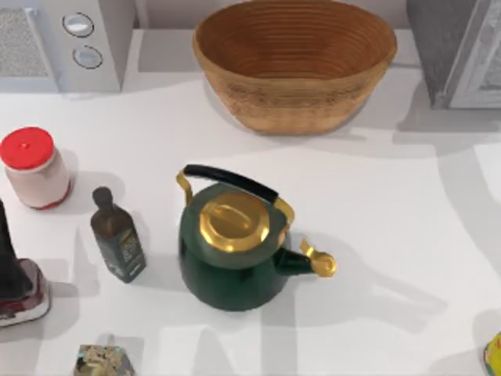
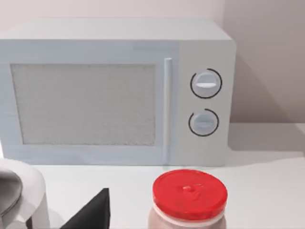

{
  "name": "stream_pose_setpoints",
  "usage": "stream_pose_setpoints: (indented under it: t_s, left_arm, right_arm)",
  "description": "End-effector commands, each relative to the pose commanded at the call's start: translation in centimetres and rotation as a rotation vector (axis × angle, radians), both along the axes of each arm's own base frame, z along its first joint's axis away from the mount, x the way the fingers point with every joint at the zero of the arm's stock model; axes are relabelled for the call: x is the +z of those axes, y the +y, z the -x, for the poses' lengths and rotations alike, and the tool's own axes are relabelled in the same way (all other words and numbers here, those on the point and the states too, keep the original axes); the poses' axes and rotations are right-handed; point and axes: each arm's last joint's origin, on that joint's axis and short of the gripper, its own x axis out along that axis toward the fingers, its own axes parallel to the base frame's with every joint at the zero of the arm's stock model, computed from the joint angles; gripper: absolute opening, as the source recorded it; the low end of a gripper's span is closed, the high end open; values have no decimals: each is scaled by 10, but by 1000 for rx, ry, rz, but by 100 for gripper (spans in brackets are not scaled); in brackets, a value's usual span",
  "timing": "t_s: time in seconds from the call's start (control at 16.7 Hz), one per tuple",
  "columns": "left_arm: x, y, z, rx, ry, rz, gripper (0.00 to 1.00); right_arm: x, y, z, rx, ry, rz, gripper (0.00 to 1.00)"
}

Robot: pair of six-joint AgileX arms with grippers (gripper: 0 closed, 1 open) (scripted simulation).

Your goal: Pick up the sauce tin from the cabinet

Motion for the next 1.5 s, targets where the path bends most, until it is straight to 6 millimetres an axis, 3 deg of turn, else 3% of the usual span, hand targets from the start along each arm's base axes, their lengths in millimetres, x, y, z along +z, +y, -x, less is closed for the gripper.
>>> stream_pose_setpoints:
  t_s: [0.3, 0.54, 0.72, 1.26, 1.5]
  left_arm:
    - [0, 0, 0, 0, 0, 0, 100]
    - [0, 0, 0, 0, 0, 0, 100]
    - [0, 0, 0, 0, 0, 0, 100]
    - [0, 0, 0, 0, 0, 0, 100]
    - [0, 0, 0, 0, 0, 0, 100]
  right_arm:
    - [-28, -7, 4, -9, 24, 9, 0]
    - [-80, -17, 14, -8, 47, 14, 0]
    - [-136, -24, 23, -3, 56, 13, 0]
    - [-334, -41, 40, 10, 44, 4, 0]
    - [-390, -44, 39, 12, 20, 2, 0]
